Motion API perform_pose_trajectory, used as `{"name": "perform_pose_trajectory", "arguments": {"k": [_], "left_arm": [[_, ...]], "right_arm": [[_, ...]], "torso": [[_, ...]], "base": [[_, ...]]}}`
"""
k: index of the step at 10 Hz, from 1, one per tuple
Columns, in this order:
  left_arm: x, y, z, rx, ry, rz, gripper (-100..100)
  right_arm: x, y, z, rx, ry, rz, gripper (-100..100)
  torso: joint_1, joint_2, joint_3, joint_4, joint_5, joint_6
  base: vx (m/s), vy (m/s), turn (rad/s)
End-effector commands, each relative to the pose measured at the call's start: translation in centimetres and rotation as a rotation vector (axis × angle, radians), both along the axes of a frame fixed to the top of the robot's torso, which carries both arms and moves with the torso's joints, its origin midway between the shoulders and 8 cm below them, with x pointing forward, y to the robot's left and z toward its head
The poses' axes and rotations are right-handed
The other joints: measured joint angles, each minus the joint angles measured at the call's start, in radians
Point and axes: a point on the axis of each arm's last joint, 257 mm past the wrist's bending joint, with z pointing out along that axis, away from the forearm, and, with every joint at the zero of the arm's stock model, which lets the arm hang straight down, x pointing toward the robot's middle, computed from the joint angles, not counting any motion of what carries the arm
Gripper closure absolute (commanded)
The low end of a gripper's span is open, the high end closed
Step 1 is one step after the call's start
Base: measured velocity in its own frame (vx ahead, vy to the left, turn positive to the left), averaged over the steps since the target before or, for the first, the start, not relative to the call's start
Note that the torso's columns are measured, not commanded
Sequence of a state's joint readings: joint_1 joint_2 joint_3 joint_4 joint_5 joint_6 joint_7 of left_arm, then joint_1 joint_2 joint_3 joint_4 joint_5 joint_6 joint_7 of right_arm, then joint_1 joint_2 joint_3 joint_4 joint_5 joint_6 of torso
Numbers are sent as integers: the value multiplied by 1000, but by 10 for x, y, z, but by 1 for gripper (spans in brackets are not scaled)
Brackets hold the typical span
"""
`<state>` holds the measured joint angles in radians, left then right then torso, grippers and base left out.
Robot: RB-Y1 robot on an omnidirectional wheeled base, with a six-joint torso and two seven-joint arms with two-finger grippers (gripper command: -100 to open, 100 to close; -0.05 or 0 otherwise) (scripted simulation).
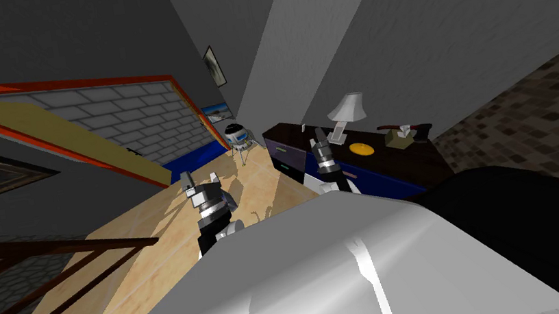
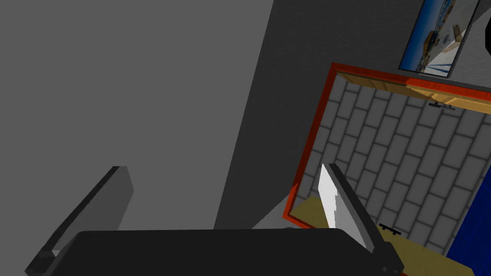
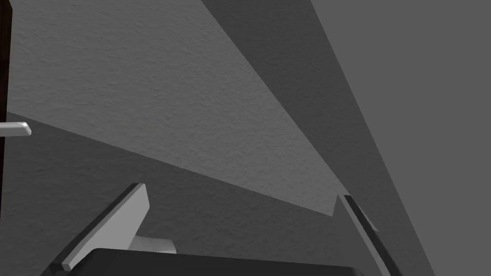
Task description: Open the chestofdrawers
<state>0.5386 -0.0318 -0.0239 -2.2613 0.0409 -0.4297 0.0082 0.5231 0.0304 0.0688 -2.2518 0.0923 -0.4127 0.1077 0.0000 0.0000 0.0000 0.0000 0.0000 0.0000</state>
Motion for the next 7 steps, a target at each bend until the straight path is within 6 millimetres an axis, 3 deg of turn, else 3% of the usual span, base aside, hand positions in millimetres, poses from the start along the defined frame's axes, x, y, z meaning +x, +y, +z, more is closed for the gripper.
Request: {"name": "perform_pose_trajectory", "arguments": {"k": [1,7], "left_arm": [[0,0,0,0,0,0,0],[0,0,0,0,0,0,0]], "right_arm": [[0,0,0,0,0,0,0],[0,0,0,0,0,0,0]], "torso": [[0,40,-82,41,0,0],[0,470,-939,470,0,0]], "base": [[0,0,0],[0,0,0]]}}
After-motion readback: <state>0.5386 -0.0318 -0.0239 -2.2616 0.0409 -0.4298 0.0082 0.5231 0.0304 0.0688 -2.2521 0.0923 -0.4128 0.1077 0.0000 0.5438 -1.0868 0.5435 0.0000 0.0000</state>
